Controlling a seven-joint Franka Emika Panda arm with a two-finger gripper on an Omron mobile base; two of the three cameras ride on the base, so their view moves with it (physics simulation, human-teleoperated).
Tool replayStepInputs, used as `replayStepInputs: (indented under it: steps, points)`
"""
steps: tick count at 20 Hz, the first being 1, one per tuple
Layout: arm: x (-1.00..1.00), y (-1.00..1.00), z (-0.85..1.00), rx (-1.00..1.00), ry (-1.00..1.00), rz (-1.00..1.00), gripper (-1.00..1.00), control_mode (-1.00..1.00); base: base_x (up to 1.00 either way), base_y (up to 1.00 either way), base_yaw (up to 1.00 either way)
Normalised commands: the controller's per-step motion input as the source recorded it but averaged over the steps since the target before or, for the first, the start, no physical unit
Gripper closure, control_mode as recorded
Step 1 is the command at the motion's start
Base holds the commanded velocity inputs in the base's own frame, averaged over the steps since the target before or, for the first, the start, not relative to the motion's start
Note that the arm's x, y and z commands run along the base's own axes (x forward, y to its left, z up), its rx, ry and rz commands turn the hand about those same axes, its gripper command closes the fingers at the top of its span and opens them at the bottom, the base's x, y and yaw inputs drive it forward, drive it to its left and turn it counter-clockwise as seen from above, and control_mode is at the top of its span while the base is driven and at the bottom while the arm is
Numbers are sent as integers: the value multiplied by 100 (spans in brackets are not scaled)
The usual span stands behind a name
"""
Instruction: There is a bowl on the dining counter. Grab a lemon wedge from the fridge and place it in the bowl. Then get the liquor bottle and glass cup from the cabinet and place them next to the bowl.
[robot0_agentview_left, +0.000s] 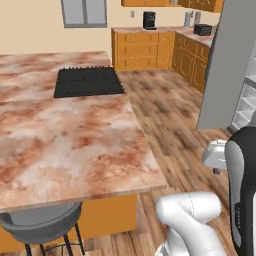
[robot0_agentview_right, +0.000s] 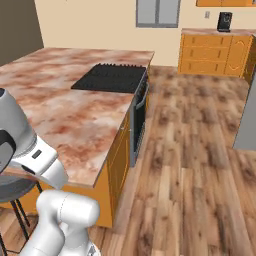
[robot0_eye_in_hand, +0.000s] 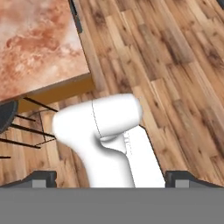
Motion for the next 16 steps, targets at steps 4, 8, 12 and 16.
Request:
replayStepInputs:
  steps: [4,8,12,16]
  points:
    - [0,0,0,0,0,0,-100,100,50,-100,5]
    - [0,0,0,0,0,0,-100,100,96,-100,14]
    - [0,0,0,0,0,0,-100,100,100,-84,15]
    - [0,0,0,0,0,0,-100,100,100,-72,15]
